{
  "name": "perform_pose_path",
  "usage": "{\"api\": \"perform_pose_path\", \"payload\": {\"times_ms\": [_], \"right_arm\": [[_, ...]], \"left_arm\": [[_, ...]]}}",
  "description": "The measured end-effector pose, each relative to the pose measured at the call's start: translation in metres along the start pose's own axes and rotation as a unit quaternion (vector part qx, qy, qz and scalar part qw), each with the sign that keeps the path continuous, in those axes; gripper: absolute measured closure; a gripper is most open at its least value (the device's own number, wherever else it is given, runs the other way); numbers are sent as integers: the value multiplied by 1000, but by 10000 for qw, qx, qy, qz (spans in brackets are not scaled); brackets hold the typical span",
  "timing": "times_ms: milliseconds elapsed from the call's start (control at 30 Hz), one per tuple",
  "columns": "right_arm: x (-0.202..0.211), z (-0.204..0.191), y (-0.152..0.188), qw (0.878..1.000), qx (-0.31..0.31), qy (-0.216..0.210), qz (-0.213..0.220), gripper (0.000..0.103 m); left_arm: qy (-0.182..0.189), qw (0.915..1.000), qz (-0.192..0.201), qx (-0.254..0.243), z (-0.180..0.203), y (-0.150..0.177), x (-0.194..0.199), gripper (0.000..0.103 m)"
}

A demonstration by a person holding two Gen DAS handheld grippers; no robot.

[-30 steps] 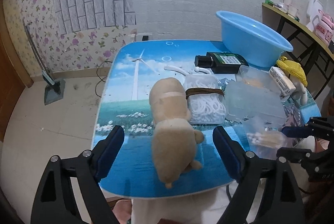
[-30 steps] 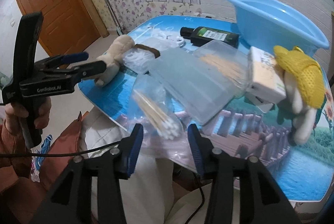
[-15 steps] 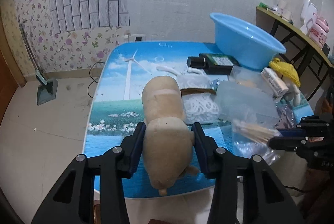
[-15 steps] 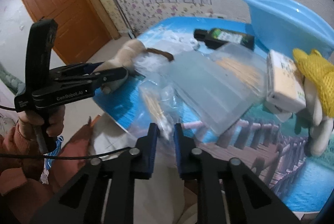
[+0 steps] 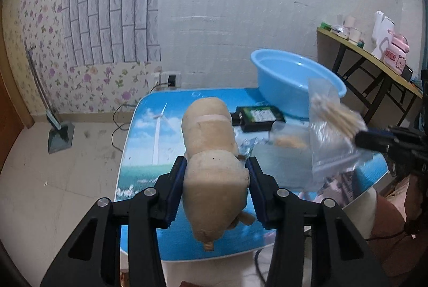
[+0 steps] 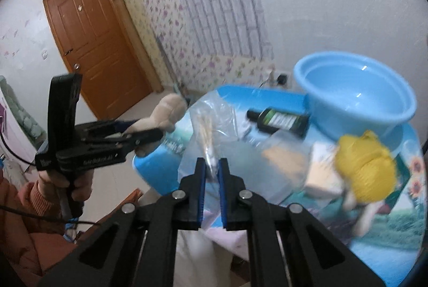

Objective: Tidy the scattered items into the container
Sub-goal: 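Grasp the beige plush dog with the left gripper and lift it, then carry the plush dog over the blue basin and open the left gripper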

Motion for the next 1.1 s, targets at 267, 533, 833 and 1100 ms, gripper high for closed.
{"api": "perform_pose_path", "payload": {"times_ms": [267,533,833,1100], "right_arm": [[33,48,-16,9966,-376,567,460,94],[48,95,-30,9893,-730,1052,705,94],[45,136,-38,9818,-928,1458,791,94],[27,169,-54,9817,-1100,1370,738,94]], "left_arm": [[234,9995,164,-127,36,-32,-1,58],[472,9981,208,-326,82,-69,-20,58],[609,9957,175,-677,127,-115,-52,58],[568,9947,49,-852,148,-144,-86,57]]}}
Point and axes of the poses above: each gripper's, at about its wrist camera, not at the fingertips, and x roughly against the way its jaws point, z to its right, y to its underside, the point moved 5 cm from there along -x, roughly the way its jaws point, and after that the axes turned 10 degrees about -z, right-handed, at the moved point
